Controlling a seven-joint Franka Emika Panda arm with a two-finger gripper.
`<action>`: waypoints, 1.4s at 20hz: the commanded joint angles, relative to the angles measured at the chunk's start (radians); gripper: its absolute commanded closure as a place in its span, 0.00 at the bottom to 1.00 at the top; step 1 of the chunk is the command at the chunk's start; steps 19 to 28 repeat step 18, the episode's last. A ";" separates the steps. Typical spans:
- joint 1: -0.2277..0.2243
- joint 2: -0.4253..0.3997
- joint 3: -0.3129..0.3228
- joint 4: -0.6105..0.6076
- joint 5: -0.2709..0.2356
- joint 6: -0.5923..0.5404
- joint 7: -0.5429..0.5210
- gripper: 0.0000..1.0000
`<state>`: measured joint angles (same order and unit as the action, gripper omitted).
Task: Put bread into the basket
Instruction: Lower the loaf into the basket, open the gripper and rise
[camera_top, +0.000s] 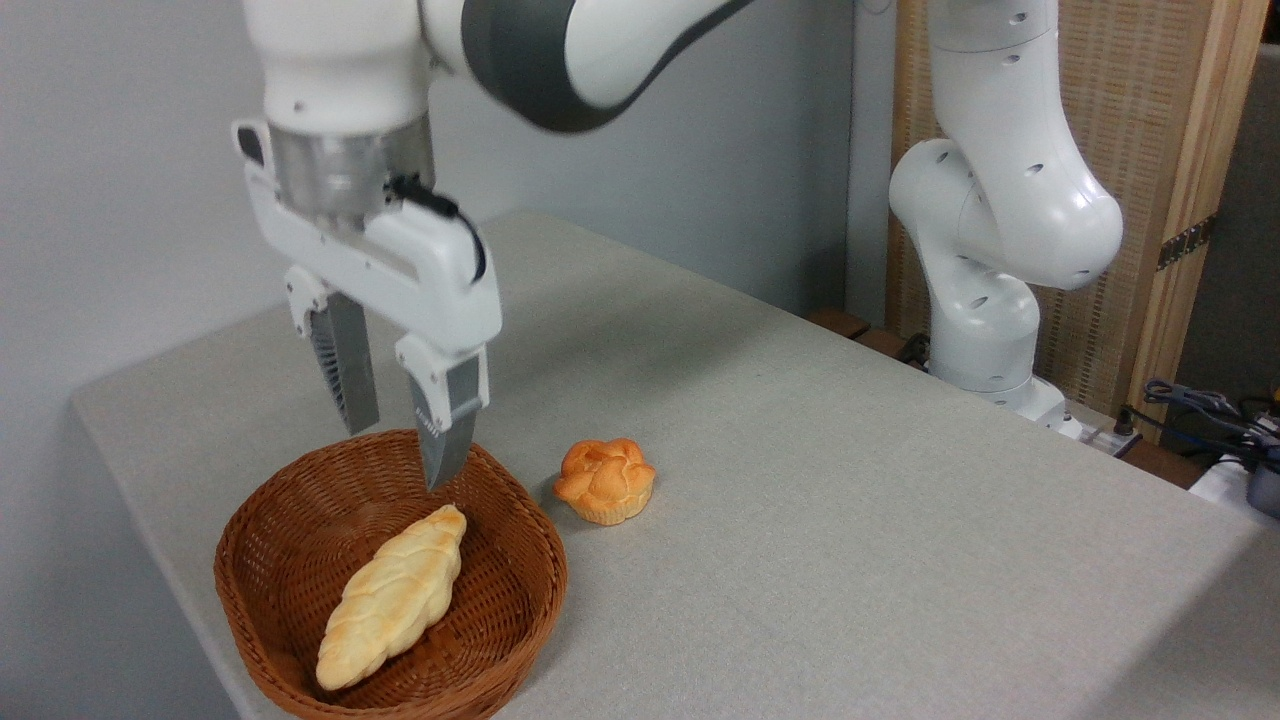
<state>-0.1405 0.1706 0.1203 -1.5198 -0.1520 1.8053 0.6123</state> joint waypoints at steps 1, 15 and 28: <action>0.044 -0.068 -0.080 -0.008 0.126 -0.069 -0.020 0.00; 0.137 -0.187 -0.160 -0.106 0.138 -0.150 -0.003 0.00; 0.137 -0.184 -0.160 -0.103 0.138 -0.156 -0.003 0.00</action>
